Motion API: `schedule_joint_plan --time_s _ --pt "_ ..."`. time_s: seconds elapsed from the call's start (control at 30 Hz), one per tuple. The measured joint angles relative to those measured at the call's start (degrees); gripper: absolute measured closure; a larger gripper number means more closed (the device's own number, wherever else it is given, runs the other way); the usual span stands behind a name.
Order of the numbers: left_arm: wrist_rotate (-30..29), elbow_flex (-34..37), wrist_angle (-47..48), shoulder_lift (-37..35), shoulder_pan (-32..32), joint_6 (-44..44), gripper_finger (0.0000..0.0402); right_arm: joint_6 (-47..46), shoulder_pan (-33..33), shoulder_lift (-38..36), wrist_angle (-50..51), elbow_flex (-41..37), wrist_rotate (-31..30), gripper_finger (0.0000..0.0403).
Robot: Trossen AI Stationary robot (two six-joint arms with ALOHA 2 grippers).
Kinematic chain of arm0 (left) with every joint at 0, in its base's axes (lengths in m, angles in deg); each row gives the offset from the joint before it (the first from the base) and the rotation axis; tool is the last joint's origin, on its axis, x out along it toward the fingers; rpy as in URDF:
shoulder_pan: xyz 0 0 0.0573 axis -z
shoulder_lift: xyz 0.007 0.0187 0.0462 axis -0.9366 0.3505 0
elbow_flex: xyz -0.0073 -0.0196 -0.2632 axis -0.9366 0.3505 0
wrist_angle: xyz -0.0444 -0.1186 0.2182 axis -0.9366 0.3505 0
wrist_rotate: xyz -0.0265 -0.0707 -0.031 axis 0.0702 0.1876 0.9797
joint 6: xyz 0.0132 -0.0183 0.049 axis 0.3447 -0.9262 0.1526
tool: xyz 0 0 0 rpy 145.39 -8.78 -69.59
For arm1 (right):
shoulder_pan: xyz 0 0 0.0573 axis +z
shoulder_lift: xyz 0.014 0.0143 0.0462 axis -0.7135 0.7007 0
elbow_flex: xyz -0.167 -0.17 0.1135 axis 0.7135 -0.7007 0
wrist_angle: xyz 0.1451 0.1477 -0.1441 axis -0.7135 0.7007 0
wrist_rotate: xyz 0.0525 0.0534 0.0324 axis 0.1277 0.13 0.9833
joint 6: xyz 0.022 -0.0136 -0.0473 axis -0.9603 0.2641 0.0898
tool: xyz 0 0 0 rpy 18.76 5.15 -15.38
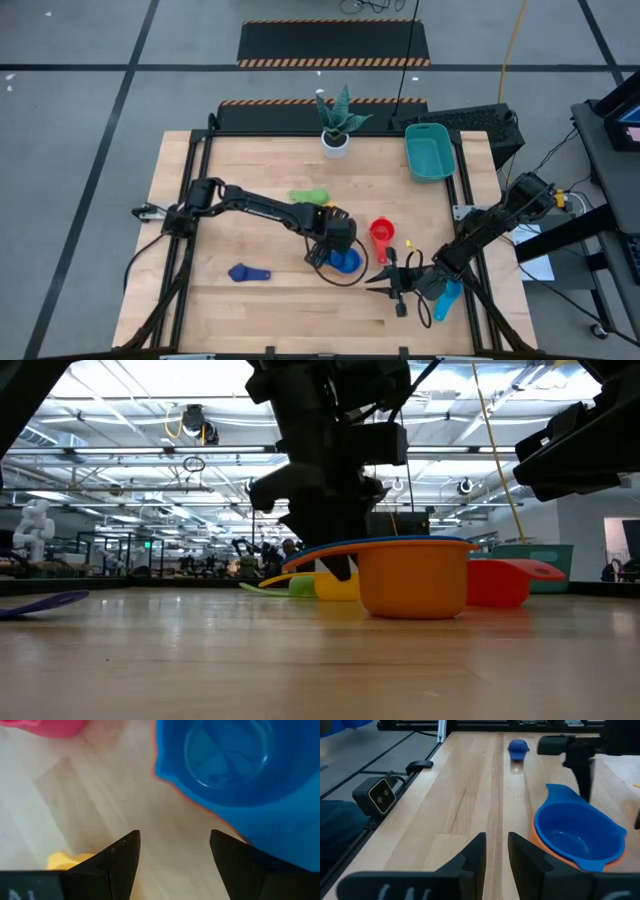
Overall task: Nest measuring cups in basket
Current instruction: Stack the blue measuring cup on top of the orange measuring cup
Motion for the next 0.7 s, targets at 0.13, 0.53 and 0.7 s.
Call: schedule_joint_plan --time_s 0.13,0.53,0.7 --pt "-0.26 0.00 0.85 -0.26 0.76 -2.68 0.0158 0.00 0.00 0.00 -0.02 0.00 -0.02 0.0331" --pt "-9.98 0.61 7.40 -9.78 2.63 -23.63 0.0158 -0.56 0.00 0.00 1.11 0.02 -0.04 0.0331" --pt "-9.95 7.43 0.62 -14.55 6.75 -30.01 0.0158 -0.85 -0.02 0.00 1.29 0.00 -0.07 0.0331"
